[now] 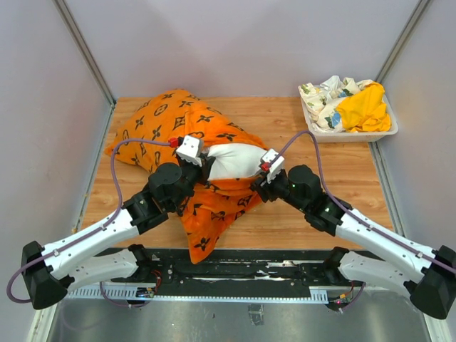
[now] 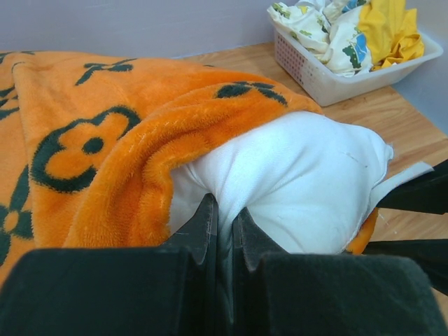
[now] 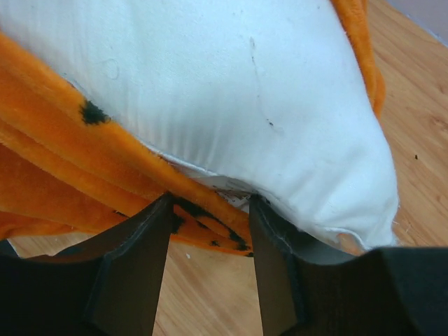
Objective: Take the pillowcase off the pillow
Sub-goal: Remove the pillow from the pillowcase.
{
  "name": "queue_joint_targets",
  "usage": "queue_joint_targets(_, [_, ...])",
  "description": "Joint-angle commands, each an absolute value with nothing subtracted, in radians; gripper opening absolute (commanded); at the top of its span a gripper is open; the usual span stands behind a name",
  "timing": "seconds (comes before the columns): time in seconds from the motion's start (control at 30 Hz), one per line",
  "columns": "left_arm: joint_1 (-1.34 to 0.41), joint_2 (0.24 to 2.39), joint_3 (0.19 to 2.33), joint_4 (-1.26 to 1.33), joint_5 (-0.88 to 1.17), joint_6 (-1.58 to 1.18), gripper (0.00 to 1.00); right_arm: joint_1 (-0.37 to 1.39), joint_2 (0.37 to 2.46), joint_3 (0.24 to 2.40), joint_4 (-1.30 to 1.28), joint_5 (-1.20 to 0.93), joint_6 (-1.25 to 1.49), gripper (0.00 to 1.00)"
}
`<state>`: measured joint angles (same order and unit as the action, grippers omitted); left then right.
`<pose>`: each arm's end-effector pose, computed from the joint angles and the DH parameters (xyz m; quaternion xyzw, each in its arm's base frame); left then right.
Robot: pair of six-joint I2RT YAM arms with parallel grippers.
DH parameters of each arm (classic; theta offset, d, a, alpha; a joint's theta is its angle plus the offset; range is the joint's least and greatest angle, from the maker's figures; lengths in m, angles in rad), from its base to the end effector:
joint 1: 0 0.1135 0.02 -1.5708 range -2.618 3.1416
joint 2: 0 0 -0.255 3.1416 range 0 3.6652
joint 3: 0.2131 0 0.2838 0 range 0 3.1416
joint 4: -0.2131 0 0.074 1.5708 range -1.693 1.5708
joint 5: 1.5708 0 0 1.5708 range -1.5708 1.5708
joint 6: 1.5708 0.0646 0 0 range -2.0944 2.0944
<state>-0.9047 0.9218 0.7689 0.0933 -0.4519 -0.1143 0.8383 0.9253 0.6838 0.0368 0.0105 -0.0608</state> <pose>0.1958 -0.2035 0.3259 0.1313 0.7138 -0.1836 0.6629 0.1917 0.2122 0.2810 -0.3341 0.7000 0.2355 0.5856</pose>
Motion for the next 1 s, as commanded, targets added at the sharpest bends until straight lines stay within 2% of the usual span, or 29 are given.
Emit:
queue_joint_targets(0.0, [-0.9, 0.9, 0.854, 0.225, -0.469, -0.096, 0.0, 0.885, 0.997, 0.675, 0.09, 0.037, -0.019, 0.48])
queue_joint_targets(0.27, [-0.856, 0.948, 0.925, 0.181, -0.492, -0.073, 0.0, 0.979, 1.071, 0.651, 0.095, -0.097, 0.029, 0.45])
queue_joint_targets(0.47, [-0.796, 1.001, 0.996, 0.163, -0.464, -0.091, 0.0, 0.985, 1.069, 0.571, 0.047, -0.236, 0.12, 0.2])
queue_joint_targets(0.5, [-0.789, 1.008, 1.012, 0.163, -0.456, -0.094, 0.0, 0.985, 1.068, 0.554, 0.045, -0.229, 0.13, 0.19])
queue_joint_targets(0.6, [-0.782, 1.021, 1.044, 0.158, -0.443, -0.097, 0.0, 0.985, 1.055, 0.524, 0.008, -0.15, 0.154, 0.03])
queue_joint_targets(0.8, [-0.781, 1.022, 1.067, 0.144, -0.458, -0.096, 0.0, 0.972, 0.905, 0.525, -0.094, 0.163, 0.182, 0.01])
queue_joint_targets(0.83, [-0.781, 1.022, 1.066, 0.142, -0.463, -0.1, 0.0, 0.958, 0.884, 0.526, -0.098, 0.189, 0.185, 0.05])
queue_joint_targets(0.87, [-0.781, 1.022, 1.063, 0.141, -0.463, -0.105, 0.0, 0.939, 0.866, 0.531, -0.097, 0.183, 0.18, 0.25])
queue_joint_targets(0.9, [-0.781, 1.018, 1.057, 0.141, -0.451, -0.112, 0.0, 0.924, 0.855, 0.538, -0.096, 0.153, 0.168, 0.55])
queue_joint_targets(0.93, [-0.781, 1.014, 1.048, 0.146, -0.434, -0.118, 0.0, 0.92, 0.847, 0.553, -0.096, 0.128, 0.157, 0.74])
queue_joint_targets(0.97, [-0.781, 1.009, 1.038, 0.156, -0.419, -0.124, 0.0, 0.921, 0.843, 0.576, -0.099, 0.092, 0.141, 0.84])
